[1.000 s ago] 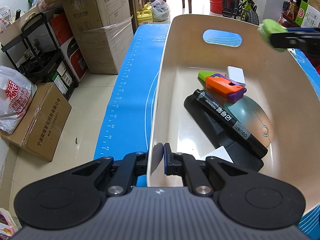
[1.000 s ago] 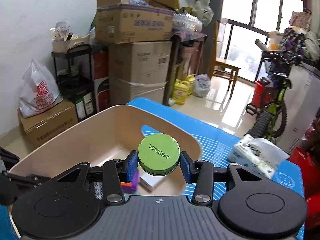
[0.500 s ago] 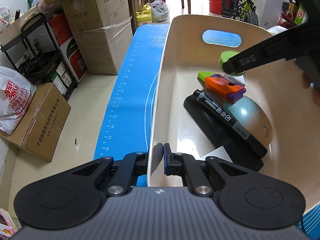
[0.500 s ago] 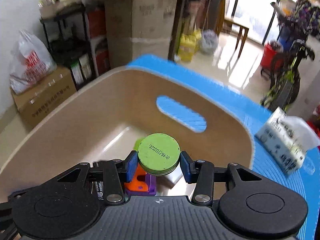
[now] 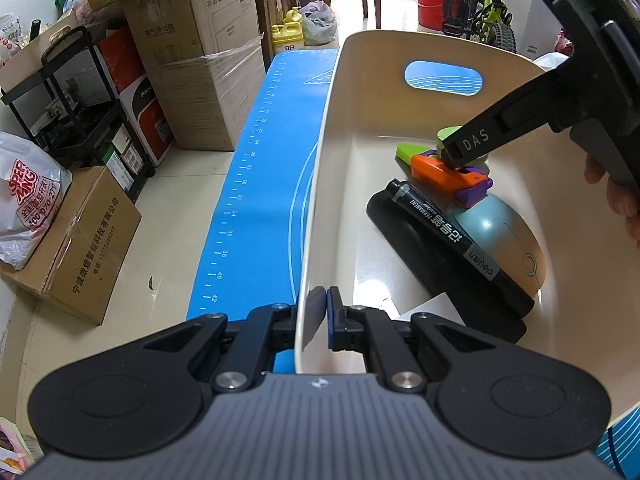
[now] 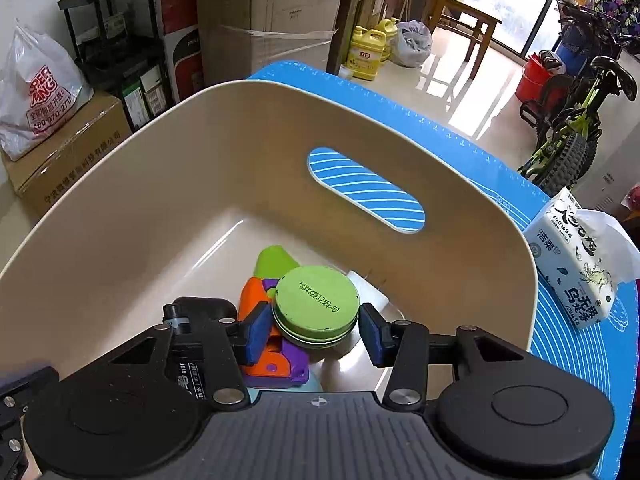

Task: Organize rigid objects
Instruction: 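Carry the green tin into the basket and open the right gripper, then move the right gripper back to the keys with the black fob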

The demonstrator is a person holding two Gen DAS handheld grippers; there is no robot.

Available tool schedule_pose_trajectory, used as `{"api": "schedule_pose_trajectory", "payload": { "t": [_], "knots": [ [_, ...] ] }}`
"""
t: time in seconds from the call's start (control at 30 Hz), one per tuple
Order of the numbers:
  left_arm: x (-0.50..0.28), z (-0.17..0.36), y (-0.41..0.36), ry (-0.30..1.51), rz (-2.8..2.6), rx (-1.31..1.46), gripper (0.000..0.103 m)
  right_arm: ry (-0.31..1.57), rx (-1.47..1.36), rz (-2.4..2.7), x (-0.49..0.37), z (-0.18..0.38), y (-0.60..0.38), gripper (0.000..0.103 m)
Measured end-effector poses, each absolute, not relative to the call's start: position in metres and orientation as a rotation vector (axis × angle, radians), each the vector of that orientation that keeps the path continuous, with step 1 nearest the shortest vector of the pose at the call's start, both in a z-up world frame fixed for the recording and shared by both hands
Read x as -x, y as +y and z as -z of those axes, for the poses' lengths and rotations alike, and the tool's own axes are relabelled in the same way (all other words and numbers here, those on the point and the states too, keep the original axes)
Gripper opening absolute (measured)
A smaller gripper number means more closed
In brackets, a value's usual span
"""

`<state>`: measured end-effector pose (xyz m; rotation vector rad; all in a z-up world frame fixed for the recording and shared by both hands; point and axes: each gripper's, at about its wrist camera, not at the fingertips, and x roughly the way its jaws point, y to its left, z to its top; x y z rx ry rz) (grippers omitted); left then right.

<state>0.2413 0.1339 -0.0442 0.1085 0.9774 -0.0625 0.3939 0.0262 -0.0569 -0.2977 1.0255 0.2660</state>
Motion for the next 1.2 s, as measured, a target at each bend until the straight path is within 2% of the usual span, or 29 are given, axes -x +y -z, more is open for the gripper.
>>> {"api": "schedule_pose_trajectory", "payload": {
  "t": [0.03,0.1,0.13,0.23,0.4,0.67,0.83,1.0,1.2],
  "knots": [
    [-0.241,0.044,0.134,0.977,0.063,-0.108,0.008,1.021,0.295,-0.269,-0.394,0.056,0.026,0.059],
    [-0.242,0.045,0.134,0.977,0.063,-0.109,0.008,1.01,0.287,-0.27,-0.393,0.054,0.024,0.076],
    [-0.241,0.044,0.134,0.977,0.062,-0.108,0.008,1.003,0.282,-0.27,-0.391,0.052,0.021,0.08],
    [-0.241,0.044,0.134,0.978,0.063,-0.109,0.008,0.98,0.264,-0.299,-0.385,0.046,0.017,0.081],
    [-0.242,0.045,0.134,0.976,0.063,-0.109,0.008,0.864,0.296,-0.309,-0.362,0.024,0.002,0.094],
    [-0.241,0.045,0.135,0.975,0.062,-0.107,0.008,0.737,0.188,-0.336,-0.326,-0.018,-0.064,0.098],
    [-0.241,0.045,0.135,0.975,0.062,-0.108,0.008,0.658,0.184,-0.278,-0.31,-0.025,-0.11,0.101],
    [-0.24,0.045,0.135,0.975,0.06,-0.106,0.009,0.68,0.142,-0.215,-0.308,-0.006,-0.157,0.101],
    [-0.24,0.044,0.135,0.976,0.06,-0.108,0.009,0.709,0.147,-0.186,-0.303,0.047,-0.179,0.101]
  ]
}}
